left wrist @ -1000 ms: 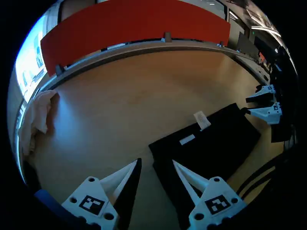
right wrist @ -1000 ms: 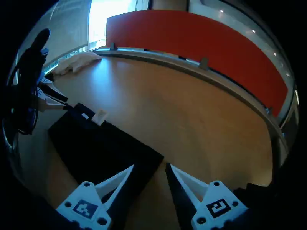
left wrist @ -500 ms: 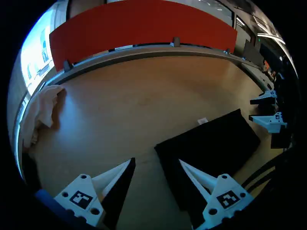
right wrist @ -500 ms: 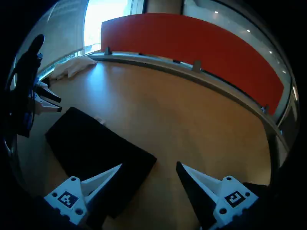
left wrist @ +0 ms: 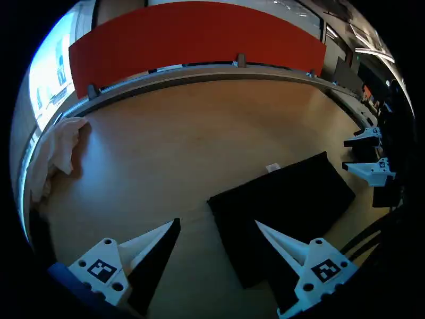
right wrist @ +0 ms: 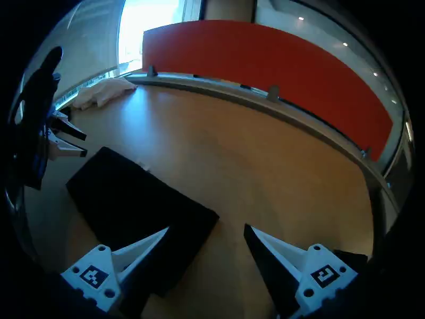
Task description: Fold towel
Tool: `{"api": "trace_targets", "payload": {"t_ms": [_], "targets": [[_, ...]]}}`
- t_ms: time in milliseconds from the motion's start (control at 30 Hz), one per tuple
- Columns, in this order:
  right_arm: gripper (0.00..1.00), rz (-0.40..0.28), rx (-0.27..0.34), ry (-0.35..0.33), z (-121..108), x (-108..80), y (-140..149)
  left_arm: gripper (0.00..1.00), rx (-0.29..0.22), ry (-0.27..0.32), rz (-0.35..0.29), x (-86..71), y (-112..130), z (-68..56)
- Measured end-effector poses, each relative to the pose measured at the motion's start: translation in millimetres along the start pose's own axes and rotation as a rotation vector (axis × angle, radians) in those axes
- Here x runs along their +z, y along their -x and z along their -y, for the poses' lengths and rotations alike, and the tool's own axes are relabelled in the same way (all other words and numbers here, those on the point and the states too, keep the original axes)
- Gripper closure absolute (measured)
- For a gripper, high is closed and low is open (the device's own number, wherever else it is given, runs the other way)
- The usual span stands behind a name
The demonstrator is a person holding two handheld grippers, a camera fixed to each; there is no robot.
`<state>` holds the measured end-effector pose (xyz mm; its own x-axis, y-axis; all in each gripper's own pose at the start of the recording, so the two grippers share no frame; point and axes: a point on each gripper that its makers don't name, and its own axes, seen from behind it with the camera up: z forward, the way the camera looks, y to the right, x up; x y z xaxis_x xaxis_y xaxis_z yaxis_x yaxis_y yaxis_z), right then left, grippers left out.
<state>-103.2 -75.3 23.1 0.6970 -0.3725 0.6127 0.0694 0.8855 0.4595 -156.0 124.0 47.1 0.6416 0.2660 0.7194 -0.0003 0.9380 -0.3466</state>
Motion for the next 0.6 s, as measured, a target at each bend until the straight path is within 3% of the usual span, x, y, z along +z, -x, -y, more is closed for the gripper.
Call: {"api": "trace_targets", "payload": {"t_ms": [300,600], "targets": [[0.00,-0.005,0.014,-0.002,5.4,-16.4,7.5,0.07,-0.016,-0.005,-0.002,-10.9,10.1,-2.7],[0.00,-0.006,0.013,-0.011,8.3,-25.1,13.4,0.07,-0.027,-0.042,-0.019,-28.9,16.7,2.6]]}}
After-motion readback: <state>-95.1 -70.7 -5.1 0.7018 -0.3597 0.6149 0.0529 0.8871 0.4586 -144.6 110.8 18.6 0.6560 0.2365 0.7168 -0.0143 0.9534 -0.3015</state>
